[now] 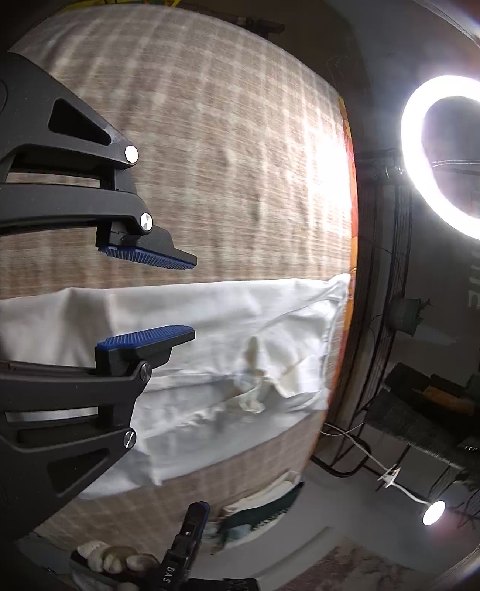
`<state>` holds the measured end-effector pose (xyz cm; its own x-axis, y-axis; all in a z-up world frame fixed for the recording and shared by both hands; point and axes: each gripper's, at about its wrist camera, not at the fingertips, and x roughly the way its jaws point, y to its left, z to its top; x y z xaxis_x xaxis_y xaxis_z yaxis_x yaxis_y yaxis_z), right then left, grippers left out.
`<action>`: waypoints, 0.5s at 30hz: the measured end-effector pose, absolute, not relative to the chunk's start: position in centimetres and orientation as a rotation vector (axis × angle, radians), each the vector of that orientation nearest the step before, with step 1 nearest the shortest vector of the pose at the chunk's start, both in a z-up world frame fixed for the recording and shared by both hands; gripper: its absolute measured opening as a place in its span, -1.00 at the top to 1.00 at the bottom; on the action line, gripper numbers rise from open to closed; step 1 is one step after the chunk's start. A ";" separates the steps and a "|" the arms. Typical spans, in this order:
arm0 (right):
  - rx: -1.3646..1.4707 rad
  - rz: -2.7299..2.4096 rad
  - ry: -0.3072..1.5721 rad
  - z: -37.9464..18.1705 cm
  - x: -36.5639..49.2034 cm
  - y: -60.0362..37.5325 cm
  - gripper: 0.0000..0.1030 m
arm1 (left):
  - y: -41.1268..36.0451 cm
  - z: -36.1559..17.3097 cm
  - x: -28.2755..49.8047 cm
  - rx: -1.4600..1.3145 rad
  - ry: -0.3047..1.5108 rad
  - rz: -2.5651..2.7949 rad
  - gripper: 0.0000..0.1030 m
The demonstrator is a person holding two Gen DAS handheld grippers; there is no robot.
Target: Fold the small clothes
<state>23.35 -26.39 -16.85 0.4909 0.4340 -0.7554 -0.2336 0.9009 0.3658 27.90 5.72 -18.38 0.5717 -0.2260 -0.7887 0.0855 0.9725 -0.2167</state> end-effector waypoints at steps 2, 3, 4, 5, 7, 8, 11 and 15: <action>0.265 0.410 0.961 -16.8 24.9 -27.4 0.32 | 6.1 -18.8 30.2 -0.211 0.969 -0.214 0.39; 0.279 0.407 0.957 -16.8 25.8 -27.9 0.32 | 6.3 -19.1 31.6 -0.240 0.990 -0.231 0.37; 0.298 0.403 0.956 -16.8 27.0 -28.5 0.32 | 6.5 -19.4 33.0 -0.256 1.006 -0.241 0.36; 0.312 0.403 0.952 -16.9 27.8 -28.8 0.32 | 6.6 -19.6 34.4 -0.260 1.008 -0.240 0.36; 0.335 0.401 0.941 -17.1 30.1 -29.5 0.32 | 6.7 -20.0 36.7 -0.259 0.998 -0.236 0.36; 0.345 0.399 0.938 -17.3 31.2 -29.8 0.32 | 6.9 -20.2 37.7 -0.260 0.996 -0.232 0.36; 0.384 0.394 0.948 -18.7 34.9 -30.0 0.32 | 7.6 -21.1 41.1 -0.280 0.988 -0.222 0.36; 0.399 0.400 0.980 -21.3 39.3 -29.5 0.32 | 8.2 -22.8 44.7 -0.315 0.996 -0.237 0.36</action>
